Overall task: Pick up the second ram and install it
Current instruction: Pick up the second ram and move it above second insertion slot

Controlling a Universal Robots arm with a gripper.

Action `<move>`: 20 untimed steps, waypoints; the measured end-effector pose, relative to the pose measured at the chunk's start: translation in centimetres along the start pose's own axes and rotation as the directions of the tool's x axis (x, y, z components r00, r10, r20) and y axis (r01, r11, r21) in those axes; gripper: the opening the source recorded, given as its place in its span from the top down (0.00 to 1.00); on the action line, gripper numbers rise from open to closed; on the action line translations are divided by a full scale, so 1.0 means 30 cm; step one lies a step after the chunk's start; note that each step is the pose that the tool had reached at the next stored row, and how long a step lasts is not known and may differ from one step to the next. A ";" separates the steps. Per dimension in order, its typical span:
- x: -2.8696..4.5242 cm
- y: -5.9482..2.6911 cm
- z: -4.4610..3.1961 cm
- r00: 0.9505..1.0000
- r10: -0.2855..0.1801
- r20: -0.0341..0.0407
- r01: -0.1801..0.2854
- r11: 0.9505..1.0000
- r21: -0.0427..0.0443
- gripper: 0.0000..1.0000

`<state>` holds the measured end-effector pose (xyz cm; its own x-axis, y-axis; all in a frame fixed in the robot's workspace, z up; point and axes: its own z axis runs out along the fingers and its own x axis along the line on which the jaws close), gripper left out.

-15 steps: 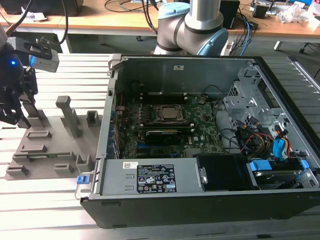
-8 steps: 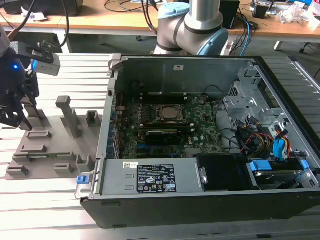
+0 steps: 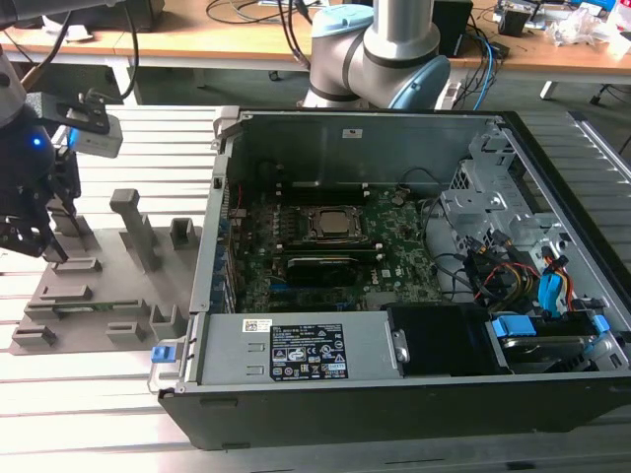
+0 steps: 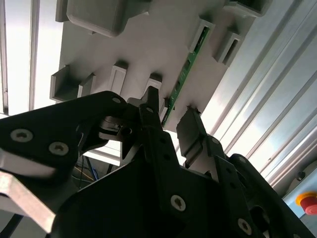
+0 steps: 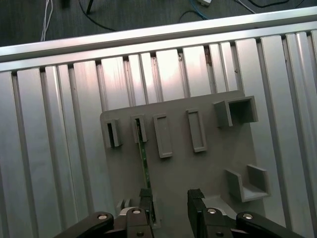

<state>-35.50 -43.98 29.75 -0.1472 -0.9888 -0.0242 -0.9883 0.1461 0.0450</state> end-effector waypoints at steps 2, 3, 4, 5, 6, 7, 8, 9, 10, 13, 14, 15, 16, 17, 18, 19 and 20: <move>0.000 0.000 0.008 1.000 0.000 0.000 0.000 1.000 0.000 0.58; 0.000 0.000 0.010 1.000 0.000 0.000 0.000 1.000 0.000 0.58; 0.000 -0.001 0.012 1.000 0.000 0.000 0.000 1.000 0.000 0.58; 0.000 -0.001 0.016 1.000 0.000 0.000 0.000 1.000 0.000 0.58; 0.000 -0.001 0.019 1.000 0.000 0.000 0.000 1.000 0.000 0.58; 0.001 -0.001 0.025 1.000 0.000 0.000 0.000 1.000 0.000 0.58; 0.001 -0.001 0.028 1.000 0.000 0.000 0.000 1.000 0.000 0.58; 0.001 -0.001 0.031 1.000 0.000 0.000 0.000 1.000 0.000 0.58; 0.001 -0.002 0.033 1.000 0.000 0.000 0.000 1.000 0.000 0.58; 0.001 -0.002 0.045 1.000 0.000 0.000 0.000 1.000 0.000 0.58; 0.001 -0.002 0.049 1.000 0.000 0.000 0.000 1.000 0.000 0.58; 0.001 -0.002 0.054 1.000 0.000 0.000 0.000 1.000 0.000 0.58; 0.001 -0.003 0.059 1.000 0.000 0.000 0.000 1.000 0.000 0.58; 0.001 -0.003 0.063 1.000 0.000 0.000 0.000 1.000 0.000 0.58; 0.002 -0.003 0.069 1.000 0.000 0.000 0.000 1.000 0.000 0.58; 0.002 -0.004 0.077 1.000 0.000 0.000 0.000 1.000 0.000 0.58; 0.003 -0.005 0.105 1.000 0.000 0.000 0.000 1.000 0.000 0.58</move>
<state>-35.50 -43.98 26.59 -0.1473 -0.9888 -0.0242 -0.9883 0.1461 0.0450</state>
